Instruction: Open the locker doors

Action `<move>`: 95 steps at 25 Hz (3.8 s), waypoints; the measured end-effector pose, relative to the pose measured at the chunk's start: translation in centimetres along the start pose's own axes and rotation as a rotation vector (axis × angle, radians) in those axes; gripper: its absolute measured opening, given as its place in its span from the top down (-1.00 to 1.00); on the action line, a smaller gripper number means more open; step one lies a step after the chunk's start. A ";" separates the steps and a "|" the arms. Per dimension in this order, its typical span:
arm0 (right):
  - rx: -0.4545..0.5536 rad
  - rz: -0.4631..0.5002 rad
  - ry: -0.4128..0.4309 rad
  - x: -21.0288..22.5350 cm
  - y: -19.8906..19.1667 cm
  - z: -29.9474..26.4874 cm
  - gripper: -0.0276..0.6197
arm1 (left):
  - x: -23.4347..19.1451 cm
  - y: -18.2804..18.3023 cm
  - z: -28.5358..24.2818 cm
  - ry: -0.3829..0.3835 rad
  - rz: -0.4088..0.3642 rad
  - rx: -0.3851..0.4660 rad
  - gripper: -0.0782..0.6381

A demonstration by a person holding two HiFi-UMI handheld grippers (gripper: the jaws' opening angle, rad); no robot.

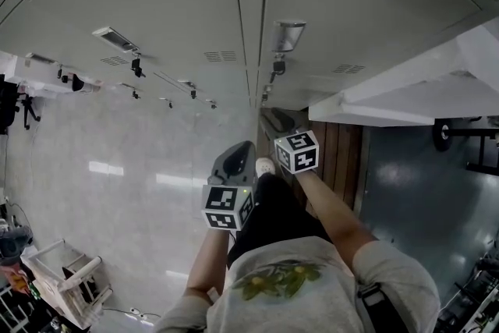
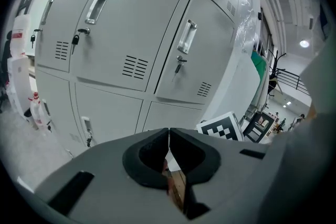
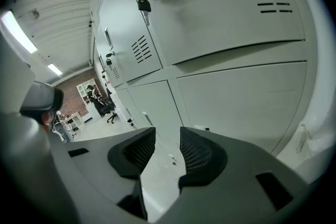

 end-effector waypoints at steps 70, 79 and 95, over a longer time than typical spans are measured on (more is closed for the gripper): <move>-0.085 0.012 -0.169 5.8 -3.8 -14.2 0.27 | -5.7 -5.5 -3.1 0.013 0.099 -0.056 0.67; -0.081 -0.054 -0.206 5.1 -4.5 -13.5 0.28 | -5.5 -6.1 -2.8 0.007 0.095 -0.068 0.67; -0.117 -0.139 -0.289 4.4 -5.6 -12.1 0.49 | -5.1 -7.0 -2.3 -0.016 0.086 -0.080 0.67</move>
Point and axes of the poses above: the fingertips, and each gripper's own axes: z backward along the fingers, x to its right, y out of its top, the point moved 9 cm from there along z, backward along the fingers, and after that the axes turned 9 degrees about -x, right-handed, at the moved point
